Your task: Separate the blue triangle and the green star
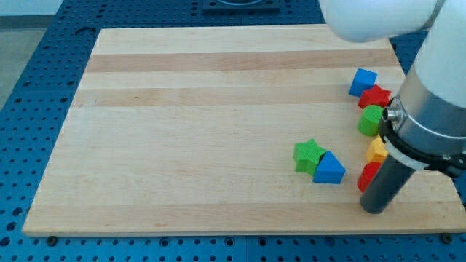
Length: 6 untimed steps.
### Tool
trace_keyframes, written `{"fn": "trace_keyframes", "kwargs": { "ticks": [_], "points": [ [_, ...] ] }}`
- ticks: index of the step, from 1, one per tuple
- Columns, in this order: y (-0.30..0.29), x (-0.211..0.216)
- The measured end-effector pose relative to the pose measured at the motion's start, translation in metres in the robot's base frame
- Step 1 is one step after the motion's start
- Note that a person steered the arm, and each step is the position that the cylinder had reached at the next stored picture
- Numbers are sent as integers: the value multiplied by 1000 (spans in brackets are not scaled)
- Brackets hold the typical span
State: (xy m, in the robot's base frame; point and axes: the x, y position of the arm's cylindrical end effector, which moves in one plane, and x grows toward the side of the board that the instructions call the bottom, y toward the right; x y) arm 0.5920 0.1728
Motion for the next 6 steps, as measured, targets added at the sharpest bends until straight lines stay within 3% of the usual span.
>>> {"fn": "trace_keyframes", "kwargs": {
  "ticks": [2, 4, 6],
  "points": [
    [0, -9],
    [-46, -7],
    [-66, -49]
  ]
}}
